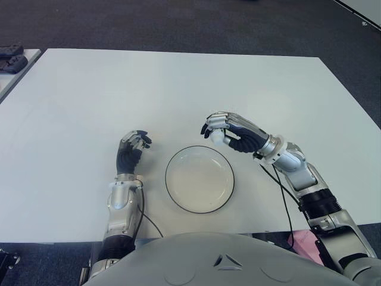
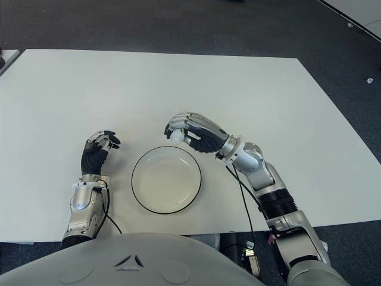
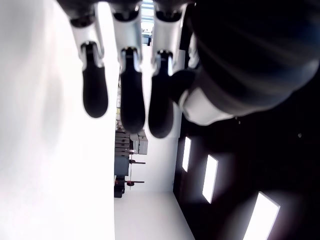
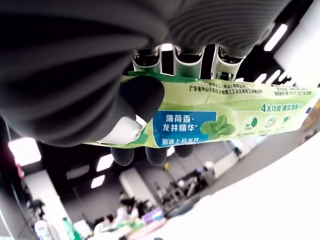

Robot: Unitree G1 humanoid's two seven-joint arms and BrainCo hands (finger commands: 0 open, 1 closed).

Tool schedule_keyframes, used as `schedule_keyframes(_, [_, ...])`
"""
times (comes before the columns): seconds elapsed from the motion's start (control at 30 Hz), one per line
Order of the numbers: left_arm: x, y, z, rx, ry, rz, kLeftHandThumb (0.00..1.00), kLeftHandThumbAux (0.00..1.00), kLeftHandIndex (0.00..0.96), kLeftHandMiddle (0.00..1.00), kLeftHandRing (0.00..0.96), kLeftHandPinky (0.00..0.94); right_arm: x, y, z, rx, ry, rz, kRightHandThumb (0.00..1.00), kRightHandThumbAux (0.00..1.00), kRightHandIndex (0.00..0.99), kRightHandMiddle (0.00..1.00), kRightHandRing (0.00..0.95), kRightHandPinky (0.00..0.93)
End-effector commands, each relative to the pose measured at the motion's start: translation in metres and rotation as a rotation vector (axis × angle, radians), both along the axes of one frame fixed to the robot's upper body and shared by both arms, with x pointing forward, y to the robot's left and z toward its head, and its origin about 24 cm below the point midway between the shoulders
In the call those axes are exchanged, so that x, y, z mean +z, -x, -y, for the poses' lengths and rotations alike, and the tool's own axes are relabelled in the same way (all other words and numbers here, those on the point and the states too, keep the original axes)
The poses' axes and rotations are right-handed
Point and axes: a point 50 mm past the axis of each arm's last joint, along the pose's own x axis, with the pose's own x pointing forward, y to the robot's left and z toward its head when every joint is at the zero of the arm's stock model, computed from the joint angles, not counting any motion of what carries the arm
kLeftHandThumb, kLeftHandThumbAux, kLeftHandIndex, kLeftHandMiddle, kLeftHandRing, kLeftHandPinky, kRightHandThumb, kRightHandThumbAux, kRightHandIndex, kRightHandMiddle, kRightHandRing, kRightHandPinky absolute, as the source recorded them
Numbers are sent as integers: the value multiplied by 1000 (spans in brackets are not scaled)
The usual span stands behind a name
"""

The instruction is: Put the toothpaste on the table into the plate.

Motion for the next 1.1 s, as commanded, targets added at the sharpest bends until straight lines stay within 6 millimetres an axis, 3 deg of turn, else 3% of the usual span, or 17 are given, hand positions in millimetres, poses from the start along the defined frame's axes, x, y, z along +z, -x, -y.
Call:
schedule_keyframes(0.03, [-5,0,0,-4,-2,-35,693,723,430,537,522,505,-4,4,-1,46,54,-45,1000,664,397,446,498,544])
schedule_keyframes(0.4, [-4,-2,0,-14,8,-22,694,722,431,548,530,513,-20,13,-8,116,115,-66,1000,664,381,478,498,538])
schedule_keyframes(0.73, [-4,-2,0,-11,8,-15,693,722,431,546,528,510,-29,21,-12,177,169,-56,1000,665,418,474,482,443])
schedule_keyframes(1.1, [-4,-3,0,-6,10,-19,693,722,431,546,527,510,-42,23,-15,173,210,-23,1000,668,450,426,449,477])
